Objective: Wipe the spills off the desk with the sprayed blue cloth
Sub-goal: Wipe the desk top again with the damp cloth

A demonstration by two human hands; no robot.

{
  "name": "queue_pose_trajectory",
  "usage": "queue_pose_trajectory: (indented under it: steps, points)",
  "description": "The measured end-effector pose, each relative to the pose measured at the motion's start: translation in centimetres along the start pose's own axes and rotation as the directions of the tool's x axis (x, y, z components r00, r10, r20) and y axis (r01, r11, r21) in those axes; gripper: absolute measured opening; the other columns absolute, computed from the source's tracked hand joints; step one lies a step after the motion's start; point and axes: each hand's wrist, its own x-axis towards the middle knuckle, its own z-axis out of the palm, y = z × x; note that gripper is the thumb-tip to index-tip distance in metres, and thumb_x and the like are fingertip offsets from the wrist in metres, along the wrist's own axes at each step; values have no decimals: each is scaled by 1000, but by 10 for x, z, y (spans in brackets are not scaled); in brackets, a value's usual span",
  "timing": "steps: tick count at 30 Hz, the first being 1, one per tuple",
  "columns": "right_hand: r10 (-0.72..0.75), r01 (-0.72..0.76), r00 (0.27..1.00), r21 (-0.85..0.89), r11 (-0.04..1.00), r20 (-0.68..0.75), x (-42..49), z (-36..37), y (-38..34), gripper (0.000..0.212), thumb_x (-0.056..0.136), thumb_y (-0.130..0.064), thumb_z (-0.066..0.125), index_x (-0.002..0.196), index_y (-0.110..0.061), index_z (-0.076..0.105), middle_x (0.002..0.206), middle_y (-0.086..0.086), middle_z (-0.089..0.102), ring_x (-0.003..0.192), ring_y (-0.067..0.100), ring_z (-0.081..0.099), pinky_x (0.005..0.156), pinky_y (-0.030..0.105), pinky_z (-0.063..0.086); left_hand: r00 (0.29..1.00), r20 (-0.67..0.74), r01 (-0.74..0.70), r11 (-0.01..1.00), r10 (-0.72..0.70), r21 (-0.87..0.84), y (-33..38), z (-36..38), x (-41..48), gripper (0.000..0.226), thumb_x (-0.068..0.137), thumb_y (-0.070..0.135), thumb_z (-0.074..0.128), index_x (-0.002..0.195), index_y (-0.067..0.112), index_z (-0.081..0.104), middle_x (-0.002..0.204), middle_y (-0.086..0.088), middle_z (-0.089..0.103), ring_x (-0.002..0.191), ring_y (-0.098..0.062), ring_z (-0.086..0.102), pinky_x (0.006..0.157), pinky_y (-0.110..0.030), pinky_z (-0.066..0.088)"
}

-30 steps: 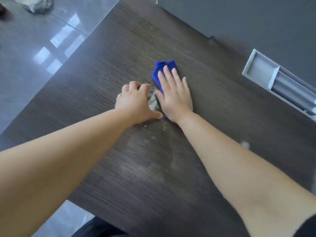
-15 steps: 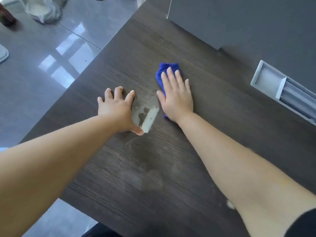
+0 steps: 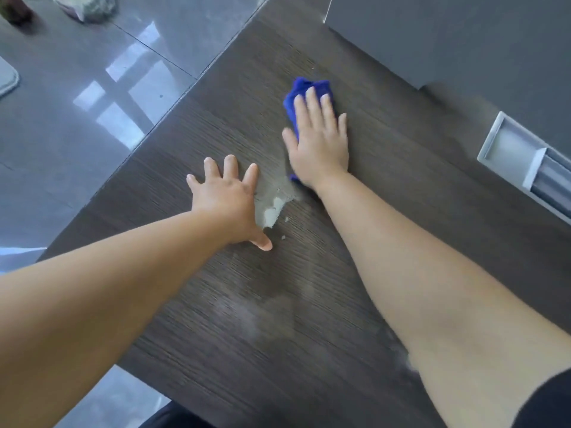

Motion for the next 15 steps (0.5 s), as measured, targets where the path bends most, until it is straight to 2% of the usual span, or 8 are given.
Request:
queue_pose_trajectory:
  steps: [2,4,6,8,11,13,15]
  points:
    - [-263,264,964,-13,965,30,-28,-1,17,58,98,-41,33,150,-19,20,159,2,14,146,24,10,115,50,10,1000,5,-1,1000,1,0,0,1,0,133,47,73,75,148,25,3,151,-12,5,139,-42,4,109,-61,21]
    - [-363,363,931,-9,932,27,-34,-5,48,55,97,-39,34,148,-20,27,157,0,21,145,24,15,115,52,13,1000,13,-2,1000,2,6,-1,2,1,135,48,74,73,149,25,-2,152,-12,2,139,-42,2,109,-61,19]
    - [-271,271,962,3,963,22,-8,-10,68,53,99,-35,35,149,-21,25,158,-1,18,146,23,12,115,52,10,1000,18,-6,1000,5,11,-1,1,2,136,49,75,73,150,24,-4,153,-13,0,140,-43,1,109,-61,19]
    - [-79,79,997,11,997,14,32,-14,63,54,100,-36,33,150,-22,20,159,-3,11,146,22,7,116,51,8,1000,23,-2,1000,2,11,-1,1,2,137,48,75,73,150,24,-4,153,-12,0,140,-43,1,109,-61,20]
    - [158,-158,987,6,987,-25,72,-11,25,57,100,-41,27,151,-21,11,160,-4,4,146,20,2,117,49,6,1000,24,7,1000,-7,10,0,2,3,137,47,74,74,149,24,-2,152,-12,1,140,-43,2,109,-60,22]
    - [152,-151,988,23,988,-6,69,-7,-1,58,100,-42,26,151,-20,9,160,-4,2,146,20,0,117,47,5,1000,23,9,1000,-9,7,0,2,2,135,47,74,74,149,24,0,151,-12,3,139,-43,2,109,-59,22]
    - [-5,5,1000,18,1000,3,41,-4,-10,58,100,-41,28,151,-21,12,160,-4,6,146,20,2,117,46,6,1000,21,5,1000,-6,3,1,0,1,134,47,73,75,148,24,1,150,-12,4,139,-43,3,109,-59,23]
